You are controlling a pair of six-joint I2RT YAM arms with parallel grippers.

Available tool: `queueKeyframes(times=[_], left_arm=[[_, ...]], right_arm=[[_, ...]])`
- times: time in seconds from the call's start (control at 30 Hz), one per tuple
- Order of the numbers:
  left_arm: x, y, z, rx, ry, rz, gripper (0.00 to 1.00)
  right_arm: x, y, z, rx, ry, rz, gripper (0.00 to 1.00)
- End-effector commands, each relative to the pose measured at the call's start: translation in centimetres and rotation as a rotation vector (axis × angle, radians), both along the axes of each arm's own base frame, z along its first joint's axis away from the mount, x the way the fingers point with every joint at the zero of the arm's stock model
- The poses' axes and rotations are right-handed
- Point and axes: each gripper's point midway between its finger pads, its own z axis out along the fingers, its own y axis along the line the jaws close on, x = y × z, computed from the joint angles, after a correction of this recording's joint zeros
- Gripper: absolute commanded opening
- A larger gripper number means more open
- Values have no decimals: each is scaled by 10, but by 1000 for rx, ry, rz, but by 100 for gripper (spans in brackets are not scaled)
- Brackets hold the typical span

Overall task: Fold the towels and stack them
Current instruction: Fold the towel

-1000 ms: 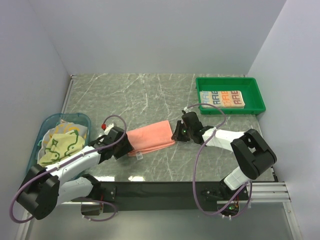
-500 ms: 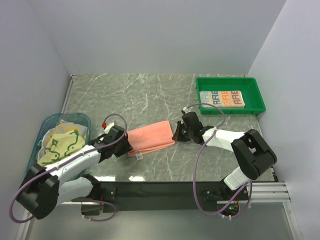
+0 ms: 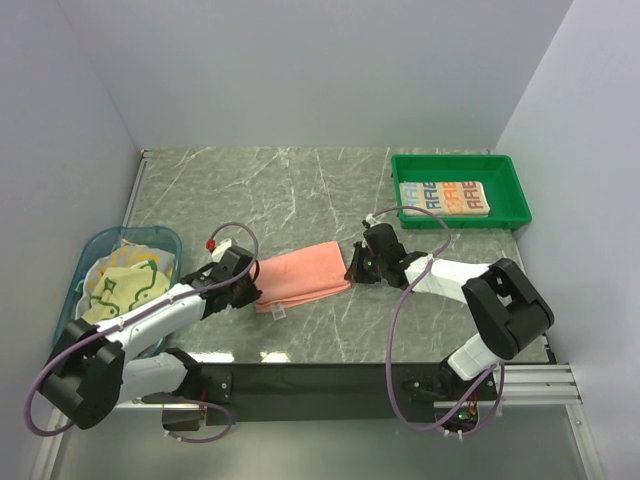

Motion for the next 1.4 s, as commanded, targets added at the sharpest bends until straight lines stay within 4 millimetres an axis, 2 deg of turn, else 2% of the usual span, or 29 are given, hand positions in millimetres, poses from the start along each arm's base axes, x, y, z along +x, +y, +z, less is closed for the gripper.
queueKeyframes(times=[0.0,0.13,0.17,0.33,0.53,0.6,0.73,0.87,1.03,1.13,1.27,1.37], left_arm=[[12,-4,14,4,-52,-6,13],[11,-3,12,9,-44,-6,5],[11,-2,12,10,-44,-7,1],[12,3,20,43,-49,3,1],[21,3,51,37,-101,7,1],[19,4,54,42,-96,8,1],[14,4,57,25,-86,3,1],[2,0,44,-9,-47,-14,1],[-13,4,14,-8,12,-7,1],[-17,6,2,-6,35,4,1],[-21,8,-10,1,60,8,2],[-24,7,-14,-4,69,4,4]], right_arm=[[10,2,16,14,-50,4,0],[11,3,16,17,-52,2,0],[11,3,16,16,-53,3,0],[16,1,28,4,-79,2,0],[22,-5,54,-29,-128,-7,0],[24,-5,64,-29,-146,-10,0],[20,-7,69,-27,-133,-13,0],[13,-7,62,-7,-99,-25,0],[1,-5,38,13,-31,-25,0],[-4,-5,21,10,8,-32,0],[-9,-8,4,-8,43,-43,0],[-12,-9,-1,-17,54,-43,0]])
